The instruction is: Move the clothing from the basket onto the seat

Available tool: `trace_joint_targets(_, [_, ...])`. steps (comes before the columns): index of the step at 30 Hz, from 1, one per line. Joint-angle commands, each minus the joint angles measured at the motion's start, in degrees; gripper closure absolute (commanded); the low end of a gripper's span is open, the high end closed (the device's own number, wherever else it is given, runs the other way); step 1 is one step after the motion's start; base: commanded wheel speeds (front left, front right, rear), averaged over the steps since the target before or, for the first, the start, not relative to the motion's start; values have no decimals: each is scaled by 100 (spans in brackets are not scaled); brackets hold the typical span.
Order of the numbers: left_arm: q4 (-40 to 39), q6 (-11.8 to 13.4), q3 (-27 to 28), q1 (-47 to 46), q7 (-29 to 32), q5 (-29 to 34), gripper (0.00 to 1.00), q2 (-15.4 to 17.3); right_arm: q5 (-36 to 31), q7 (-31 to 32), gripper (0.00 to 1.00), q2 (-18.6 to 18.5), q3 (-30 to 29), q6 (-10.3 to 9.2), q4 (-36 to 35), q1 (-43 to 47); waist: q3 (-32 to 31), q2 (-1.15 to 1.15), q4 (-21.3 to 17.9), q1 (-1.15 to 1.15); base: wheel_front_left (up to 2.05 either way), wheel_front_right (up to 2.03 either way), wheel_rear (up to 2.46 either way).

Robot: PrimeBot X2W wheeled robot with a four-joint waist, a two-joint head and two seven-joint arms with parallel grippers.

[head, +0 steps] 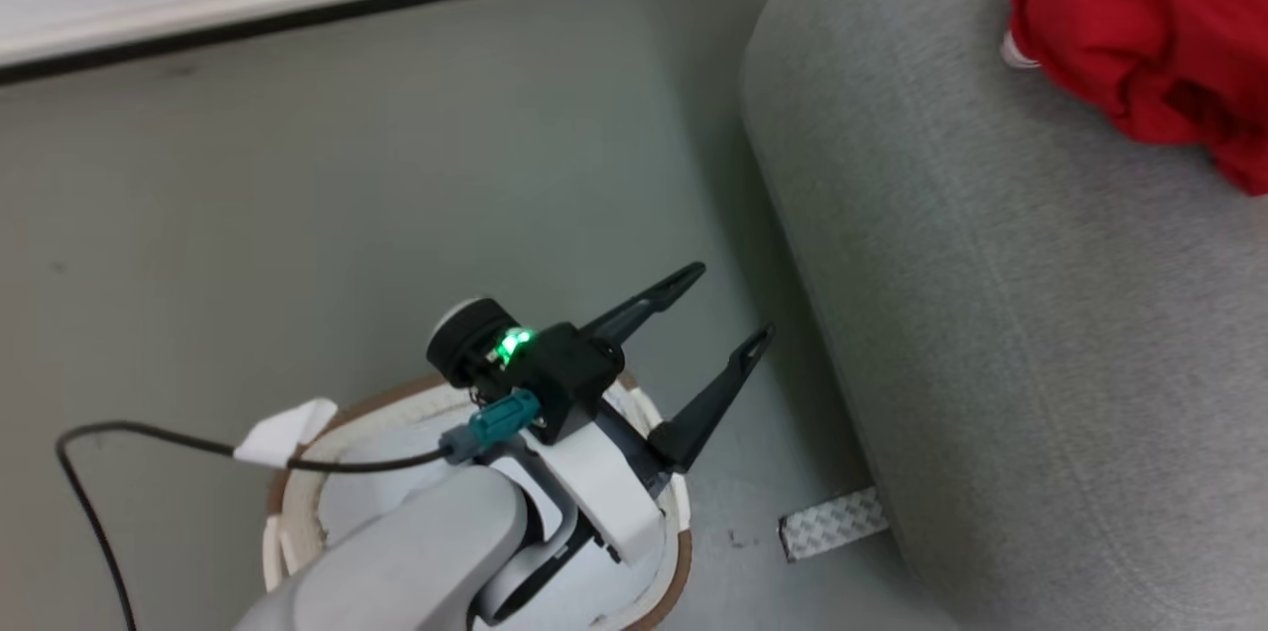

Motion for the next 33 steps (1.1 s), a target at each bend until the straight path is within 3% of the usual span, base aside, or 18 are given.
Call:
trace_joint_targets(1, [-78, 22, 41, -92, 38, 36, 0, 78, -3, 36, 100, -132, -81, -15, 170, -155, 479, 0, 321, -1, 0, 0, 0])
trace_joint_targets(5, [-246, 122, 181, -147, 87, 30, 0, 288, -96, 157, 100, -375, -67, -15, 949, -588, 870, 0, 466, -1, 0, 0, 0])
trace_joint_targets(7, [-308, 191, 263, -131, 109, -19, 0, 369, -196, 280, 95, -520, 187, -15, 1349, -737, 1029, 0, 490, -1, 0, 0, 0])
trace_joint_targets(9, [-373, 253, 316, -130, 112, -29, 0, 426, -349, 450, 99, -680, 509, -15, 1730, -844, 1171, 0, 522, -1, 0, 0, 0])
trace_joint_targets(17, [-430, 373, 508, -92, 1, -137, 0, 593, -411, 1792, 100, -634, 1138, -15, 3438, -994, 1318, 0, 597, -1, 0, 0, 0])
trace_joint_targets(18, [-438, 378, 534, -94, -23, -145, 0, 595, -372, 1886, 93, -632, 1210, -15, 3496, -998, 1303, 0, 601, -1, 0, 0, 0])
trace_joint_targets(19, [-442, 395, 558, -94, -34, -149, 0, 606, -303, 1930, 73, -622, 1246, -15, 3543, -1021, 1289, 0, 598, -1, 0, 0, 0])
trace_joint_targets(20, [-439, 410, 580, -89, -30, -167, 0, 624, -249, 1952, 20, -595, 1289, -15, 3581, -1040, 1269, 0, 589, -1, 0, 0, 0])
trace_joint_targets(21, [-441, 421, 601, -74, -43, -182, 0, 645, -202, 1967, 0, -574, 1355, -15, 3598, -1042, 1244, 0, 575, -1, 0, 0, 0])
trace_joint_targets(27, [-409, 508, 682, 91, -119, -263, 0, 694, 104, 2308, 0, -575, 1825, -15, 3522, -916, 953, 0, 447, -1, 0, 0, 0])
trace_joint_targets(33, [-341, 672, 843, 475, -290, -499, 0, 652, 495, 2748, 0, -889, 2689, -15, 2865, -511, 271, 0, 287, -1, 0, 0, 0])
